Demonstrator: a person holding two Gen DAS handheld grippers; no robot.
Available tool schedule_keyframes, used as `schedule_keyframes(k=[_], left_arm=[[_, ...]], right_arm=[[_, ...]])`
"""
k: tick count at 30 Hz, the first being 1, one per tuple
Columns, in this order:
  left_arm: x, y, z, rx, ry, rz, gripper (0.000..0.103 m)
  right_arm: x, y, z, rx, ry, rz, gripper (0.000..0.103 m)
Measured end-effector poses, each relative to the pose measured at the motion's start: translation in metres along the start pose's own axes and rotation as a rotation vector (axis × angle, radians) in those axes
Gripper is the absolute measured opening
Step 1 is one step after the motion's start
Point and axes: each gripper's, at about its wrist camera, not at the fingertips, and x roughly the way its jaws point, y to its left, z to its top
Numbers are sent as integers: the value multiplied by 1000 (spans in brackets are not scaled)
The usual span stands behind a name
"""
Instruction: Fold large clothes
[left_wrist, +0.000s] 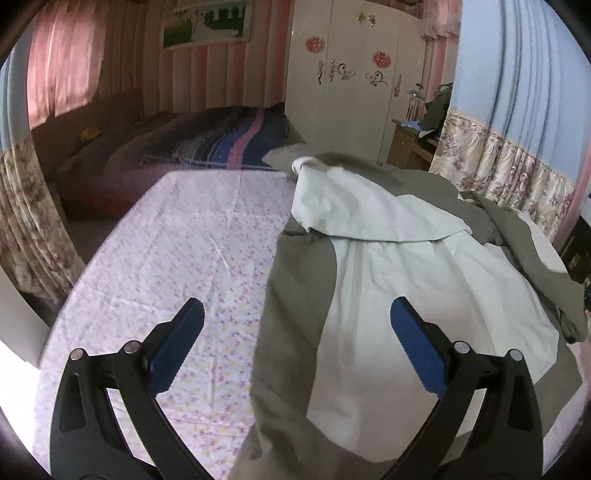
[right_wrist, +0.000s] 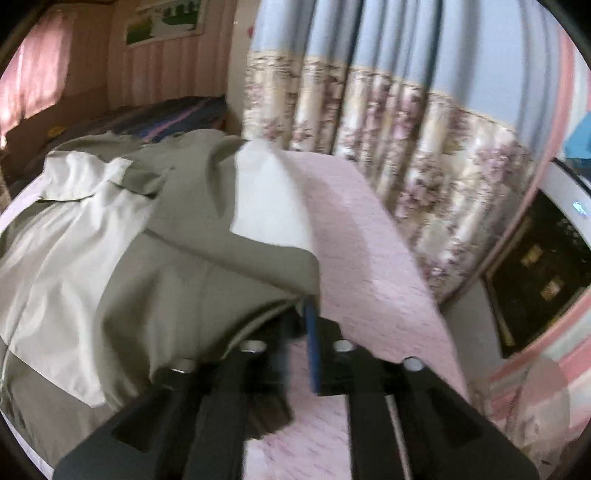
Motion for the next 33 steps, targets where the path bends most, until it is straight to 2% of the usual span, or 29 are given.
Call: schedule_keyframes(k=[1,2,4,7,9,14,18,24,29,32,33], left_arm=[[-2,1,1,4,0,12,100],[-2,3,2,4,3,25,100],[4,10,3,3,32,49,100],[20,20,2,13,77,84,100],[32,26,7,6,103,70,100],[60,24,50,23,94,60,100],[108,19,101,26,93,70,100],[199,18,156,0,142,66,100],[274,15,182,-4,214,47,100],[309,8,186,38,274,37,100],[322,4,186,60,293,34,100]], right_arm=[[-13,-3,3,18,-45,-9,72],[-26,-8,2,31,-86,-12,76],[-45,-7,10,45,-139,-27,78],[-62,8,31,41,-203,36,80],[-65,23,46,16,-235,66,83],[-28,73,105,-28,-234,177,84],[31,109,157,-49,-198,205,84],[165,139,233,11,-56,223,84],[255,165,267,-32,42,188,84],[307,173,272,-20,165,176,83],[321,176,272,-16,202,189,72]])
